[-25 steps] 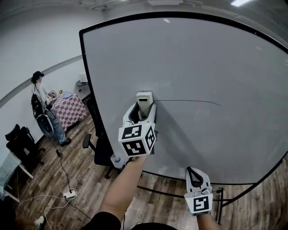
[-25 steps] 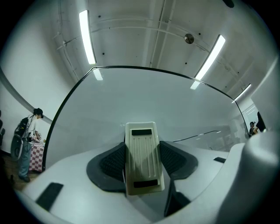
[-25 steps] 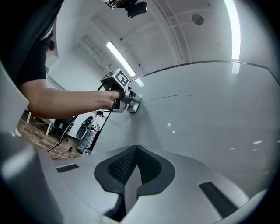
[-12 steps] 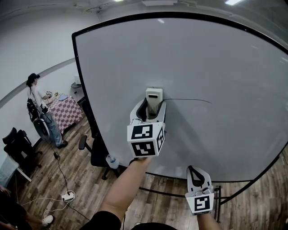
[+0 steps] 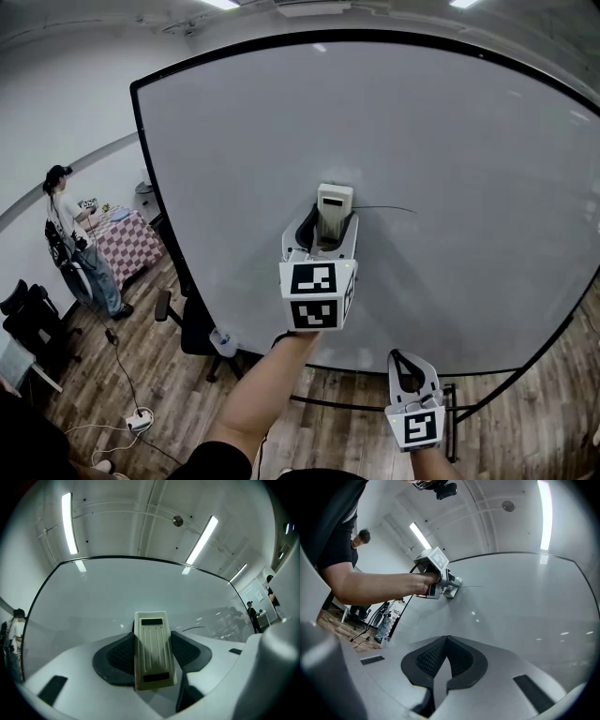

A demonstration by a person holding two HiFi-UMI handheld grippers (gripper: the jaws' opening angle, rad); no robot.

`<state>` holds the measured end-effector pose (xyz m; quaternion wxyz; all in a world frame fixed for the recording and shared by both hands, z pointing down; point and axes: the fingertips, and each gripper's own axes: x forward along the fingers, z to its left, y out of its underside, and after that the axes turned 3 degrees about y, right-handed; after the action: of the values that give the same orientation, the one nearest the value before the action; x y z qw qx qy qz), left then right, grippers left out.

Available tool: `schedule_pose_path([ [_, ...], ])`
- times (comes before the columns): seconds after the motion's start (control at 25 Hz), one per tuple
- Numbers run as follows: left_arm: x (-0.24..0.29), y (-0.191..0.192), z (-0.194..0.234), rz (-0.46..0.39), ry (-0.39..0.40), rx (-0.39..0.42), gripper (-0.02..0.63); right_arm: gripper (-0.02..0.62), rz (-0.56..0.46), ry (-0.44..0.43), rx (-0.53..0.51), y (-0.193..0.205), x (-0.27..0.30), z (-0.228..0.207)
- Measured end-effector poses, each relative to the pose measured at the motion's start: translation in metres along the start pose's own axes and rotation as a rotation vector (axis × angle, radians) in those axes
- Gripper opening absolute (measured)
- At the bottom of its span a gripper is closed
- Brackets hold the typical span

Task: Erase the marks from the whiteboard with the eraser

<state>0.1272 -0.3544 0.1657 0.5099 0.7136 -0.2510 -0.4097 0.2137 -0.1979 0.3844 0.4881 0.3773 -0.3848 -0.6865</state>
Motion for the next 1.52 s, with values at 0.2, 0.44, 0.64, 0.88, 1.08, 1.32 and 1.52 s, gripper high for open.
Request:
schedule_pose_path([
  [0.2,0.006,-0.008,-0.031,0.027,0.064,0.025,0.261,0.018,0.009,0.011,0.003,0.000,-0.012,-0.007],
  [0.44,0.016,-0.012,-0.060,0.026,0.125,0.053,0.262,0.018,0.007,0.025,-0.005,0.001,-0.018,-0.014],
  [0.64,0.024,-0.013,-0.087,0.023,0.171,0.078,0.262,0.018,0.022,0.049,-0.008,0.007,-0.028,-0.023],
  [0.88,0.031,-0.008,-0.114,0.024,0.206,0.110,0.262,0.018,0.026,0.078,0.001,0.009,-0.036,-0.032],
  [1.08,0.036,-0.004,-0.141,0.026,0.252,0.153,0.262,0.018,0.040,0.091,-0.005,0.013,-0.040,-0.036],
  [1.32,0.043,0.004,-0.177,0.049,0.332,0.231,0.262,0.018,0.040,0.116,0.006,0.013,-0.043,-0.040],
  [1.52,0.041,0.020,-0.212,0.075,0.414,0.282,0.262,0.018,0.049,0.137,0.014,0.014,-0.048,-0.043],
])
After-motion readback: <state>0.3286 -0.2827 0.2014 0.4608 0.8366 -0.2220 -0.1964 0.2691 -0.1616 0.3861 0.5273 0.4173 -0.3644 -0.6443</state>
